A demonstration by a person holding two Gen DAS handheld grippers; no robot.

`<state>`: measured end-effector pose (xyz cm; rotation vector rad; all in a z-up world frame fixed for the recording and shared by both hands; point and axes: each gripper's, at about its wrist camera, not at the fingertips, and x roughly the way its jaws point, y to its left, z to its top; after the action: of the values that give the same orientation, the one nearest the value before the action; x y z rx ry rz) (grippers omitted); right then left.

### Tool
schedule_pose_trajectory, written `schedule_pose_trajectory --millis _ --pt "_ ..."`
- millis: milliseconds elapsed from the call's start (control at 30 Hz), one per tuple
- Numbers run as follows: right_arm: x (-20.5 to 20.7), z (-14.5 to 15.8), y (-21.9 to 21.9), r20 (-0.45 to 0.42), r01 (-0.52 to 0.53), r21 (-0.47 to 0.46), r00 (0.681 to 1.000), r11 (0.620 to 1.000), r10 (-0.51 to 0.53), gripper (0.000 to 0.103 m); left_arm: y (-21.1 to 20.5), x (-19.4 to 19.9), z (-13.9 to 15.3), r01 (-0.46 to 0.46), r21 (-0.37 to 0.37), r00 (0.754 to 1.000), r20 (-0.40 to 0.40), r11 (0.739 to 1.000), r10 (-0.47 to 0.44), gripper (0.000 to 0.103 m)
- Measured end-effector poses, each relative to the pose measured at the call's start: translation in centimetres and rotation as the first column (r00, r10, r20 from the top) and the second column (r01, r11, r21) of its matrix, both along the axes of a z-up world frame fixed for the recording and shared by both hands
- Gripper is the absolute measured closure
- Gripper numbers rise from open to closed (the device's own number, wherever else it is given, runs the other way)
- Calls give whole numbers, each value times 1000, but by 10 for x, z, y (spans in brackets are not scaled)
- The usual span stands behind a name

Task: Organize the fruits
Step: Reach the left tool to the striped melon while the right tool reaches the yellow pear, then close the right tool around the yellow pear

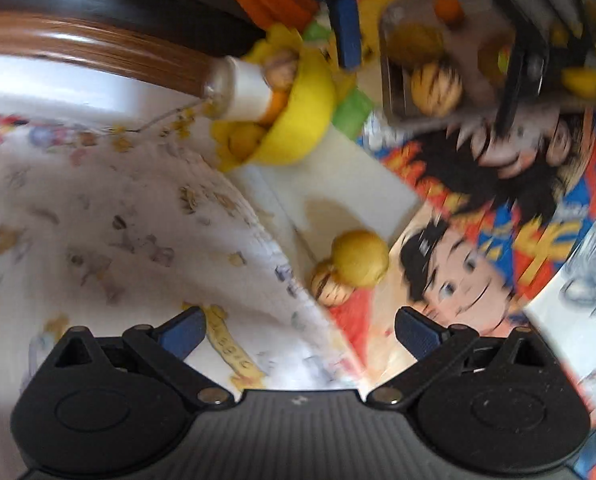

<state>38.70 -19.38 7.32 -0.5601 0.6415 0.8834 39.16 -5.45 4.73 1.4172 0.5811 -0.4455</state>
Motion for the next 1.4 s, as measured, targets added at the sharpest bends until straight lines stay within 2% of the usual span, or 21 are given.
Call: schedule_pose_trajectory --millis 67,167,267,433,600,767,967,1400 --pt "8 -1 -2 -21 32 -3 999 999 -32 1 -4 9 -7 3 74 1000 8 997 -4 0" --pt "18 -3 -6 -18 50 -11 999 999 -50 1 -9 19 -18 8 141 1000 3 990 -9 0" --pt "23 -7 -8 -14 30 -18 999 999 -30 1 -12 24 -32 66 209 998 10 976 -70 0" --pt "29 -18 0 35 -107 -35 993 994 109 1 -10 27 -60 162 317 986 -22 935 -163 0" --pt "46 -37 19 56 -220 -65 973 973 224 6 -3 37 -79 178 389 983 -36 904 -179 0" --pt "72 -51 34 21 -243 -52 970 969 244 7 2 46 -90 203 419 979 -61 885 -196 0" --pt "89 -65 46 7 -258 -37 966 965 259 11 9 56 -105 270 469 961 -71 841 -268 1" --pt "103 -81 52 -24 -287 -10 958 958 287 13 5 79 -119 304 487 950 -90 819 -299 5"
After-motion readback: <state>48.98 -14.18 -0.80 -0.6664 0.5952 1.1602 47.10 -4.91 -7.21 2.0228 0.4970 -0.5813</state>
